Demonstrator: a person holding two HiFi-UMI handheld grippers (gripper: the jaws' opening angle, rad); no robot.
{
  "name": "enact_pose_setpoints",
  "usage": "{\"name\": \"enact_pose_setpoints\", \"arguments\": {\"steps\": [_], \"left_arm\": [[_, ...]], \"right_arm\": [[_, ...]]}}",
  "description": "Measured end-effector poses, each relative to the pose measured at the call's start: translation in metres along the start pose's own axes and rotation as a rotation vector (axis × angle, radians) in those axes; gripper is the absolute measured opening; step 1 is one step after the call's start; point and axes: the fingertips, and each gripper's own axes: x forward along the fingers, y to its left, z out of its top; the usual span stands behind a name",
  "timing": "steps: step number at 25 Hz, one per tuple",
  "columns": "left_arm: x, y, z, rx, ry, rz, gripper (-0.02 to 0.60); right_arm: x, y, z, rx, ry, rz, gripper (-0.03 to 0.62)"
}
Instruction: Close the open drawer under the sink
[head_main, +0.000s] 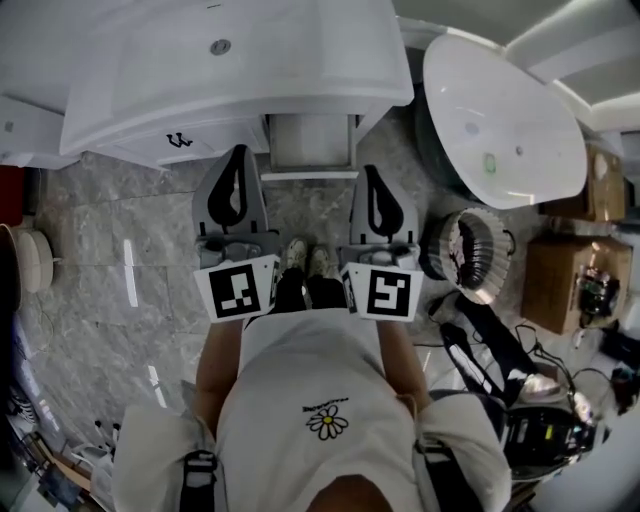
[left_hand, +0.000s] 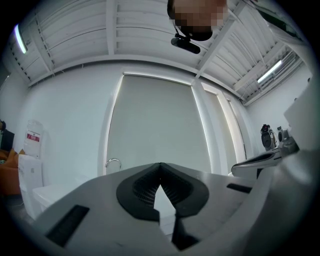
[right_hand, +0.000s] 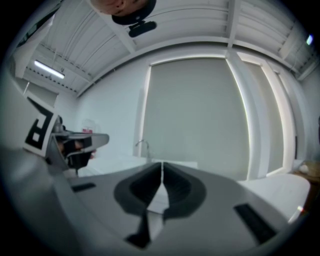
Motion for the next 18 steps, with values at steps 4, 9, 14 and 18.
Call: {"name": "enact_pose_setpoints", "arguments": {"steps": [4, 9, 14, 18], "left_arm": [[0.013, -0.001, -0.04, 0.021, 0.027, -0.008, 0.02], [0.025, 0.0, -0.102, 0.047, 0.036, -0.02, 0.02], [0.029, 0.008, -0.165, 0.015, 0.058, -0.002, 0.02], [0.026, 0.016, -0.209, -0.027, 0.073, 0.037, 0.02]], "right_arm": [[0.023, -0.008, -0.031, 0.024, 0.002, -0.007, 0.031], [0.051, -0.014, -0.086, 0.031, 0.003, -0.009, 0.031], [0.066, -0.01, -0.135, 0.031, 0.004, -0.012, 0.031], [0.068, -0.004, -0.173, 0.023, 0.016, -0.015, 0.031]]}}
